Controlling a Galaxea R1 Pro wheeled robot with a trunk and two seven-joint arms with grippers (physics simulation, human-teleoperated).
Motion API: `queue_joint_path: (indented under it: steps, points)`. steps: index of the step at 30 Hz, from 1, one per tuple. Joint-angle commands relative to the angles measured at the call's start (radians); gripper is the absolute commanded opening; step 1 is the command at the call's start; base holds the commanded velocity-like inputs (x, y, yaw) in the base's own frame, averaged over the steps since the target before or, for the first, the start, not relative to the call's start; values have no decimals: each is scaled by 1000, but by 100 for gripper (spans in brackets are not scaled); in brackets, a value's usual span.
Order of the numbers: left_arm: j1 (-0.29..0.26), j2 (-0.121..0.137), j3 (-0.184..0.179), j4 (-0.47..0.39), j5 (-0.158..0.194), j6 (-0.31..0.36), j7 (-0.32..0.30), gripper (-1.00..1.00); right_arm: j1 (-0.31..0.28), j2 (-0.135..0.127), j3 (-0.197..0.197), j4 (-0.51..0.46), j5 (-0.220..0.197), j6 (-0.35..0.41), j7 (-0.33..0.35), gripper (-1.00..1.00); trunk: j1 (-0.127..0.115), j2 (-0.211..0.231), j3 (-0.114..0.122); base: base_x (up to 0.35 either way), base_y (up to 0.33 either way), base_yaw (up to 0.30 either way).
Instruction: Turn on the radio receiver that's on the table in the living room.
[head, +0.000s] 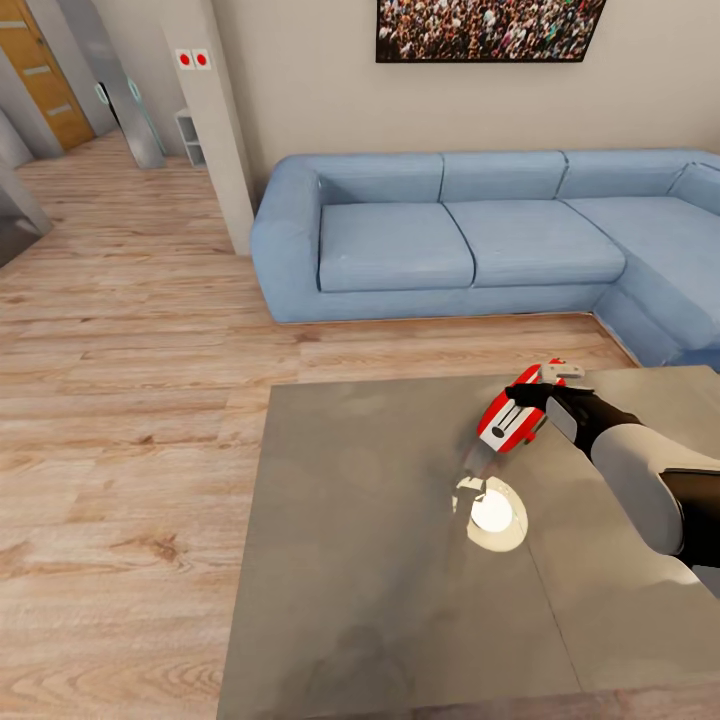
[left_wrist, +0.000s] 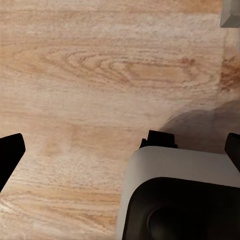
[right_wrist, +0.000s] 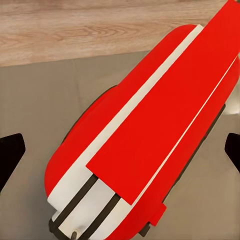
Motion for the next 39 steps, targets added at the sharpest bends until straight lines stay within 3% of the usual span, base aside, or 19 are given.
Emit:
queue_joint_path:
  steps: [1,39]
  points:
    - [0,0,0,0,0,0,0,100,0,0,0,0,0,0,0,100,0,0,0,0,0,0]
    - [0,2,0,0,0,0,0,100,0,0,0,0,0,0,0,100,0,0,-26,0,0,0]
